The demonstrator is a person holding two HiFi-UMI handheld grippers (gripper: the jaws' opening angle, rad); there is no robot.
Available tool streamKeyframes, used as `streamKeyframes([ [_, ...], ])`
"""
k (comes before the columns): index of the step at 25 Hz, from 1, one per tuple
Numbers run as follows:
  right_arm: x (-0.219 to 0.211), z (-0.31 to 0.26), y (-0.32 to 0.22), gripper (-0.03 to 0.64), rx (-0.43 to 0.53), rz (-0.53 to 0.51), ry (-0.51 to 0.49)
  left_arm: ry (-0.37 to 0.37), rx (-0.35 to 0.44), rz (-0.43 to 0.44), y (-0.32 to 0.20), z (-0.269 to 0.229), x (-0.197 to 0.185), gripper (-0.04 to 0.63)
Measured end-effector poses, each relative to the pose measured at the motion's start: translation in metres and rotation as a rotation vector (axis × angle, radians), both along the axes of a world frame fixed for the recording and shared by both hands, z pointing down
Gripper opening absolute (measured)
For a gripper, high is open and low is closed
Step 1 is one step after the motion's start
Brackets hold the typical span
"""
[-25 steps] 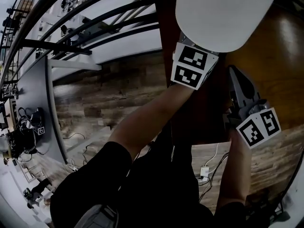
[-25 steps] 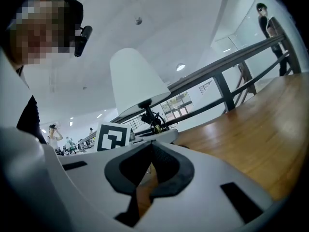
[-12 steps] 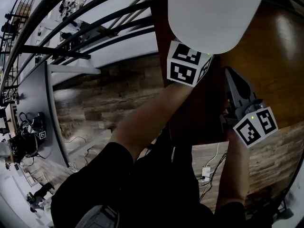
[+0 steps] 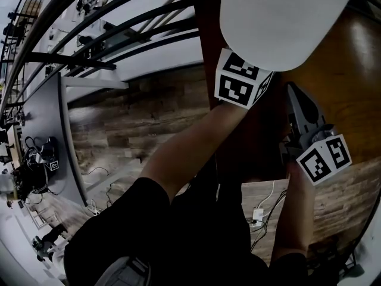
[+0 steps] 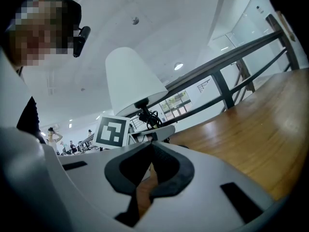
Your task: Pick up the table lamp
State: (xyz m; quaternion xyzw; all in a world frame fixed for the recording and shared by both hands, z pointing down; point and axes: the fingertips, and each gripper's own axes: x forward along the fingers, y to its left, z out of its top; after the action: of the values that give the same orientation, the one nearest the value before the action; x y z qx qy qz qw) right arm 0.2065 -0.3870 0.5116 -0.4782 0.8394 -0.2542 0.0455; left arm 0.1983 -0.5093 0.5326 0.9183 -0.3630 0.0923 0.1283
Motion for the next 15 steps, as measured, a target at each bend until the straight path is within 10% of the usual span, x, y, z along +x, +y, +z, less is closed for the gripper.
streamKeyframes([
  [15,0.018,0.009,-0.032,0.014,-0.037,0.018,-0.009,-0.045,0.000,0.037,-0.004,0.003,0.006,0.083],
])
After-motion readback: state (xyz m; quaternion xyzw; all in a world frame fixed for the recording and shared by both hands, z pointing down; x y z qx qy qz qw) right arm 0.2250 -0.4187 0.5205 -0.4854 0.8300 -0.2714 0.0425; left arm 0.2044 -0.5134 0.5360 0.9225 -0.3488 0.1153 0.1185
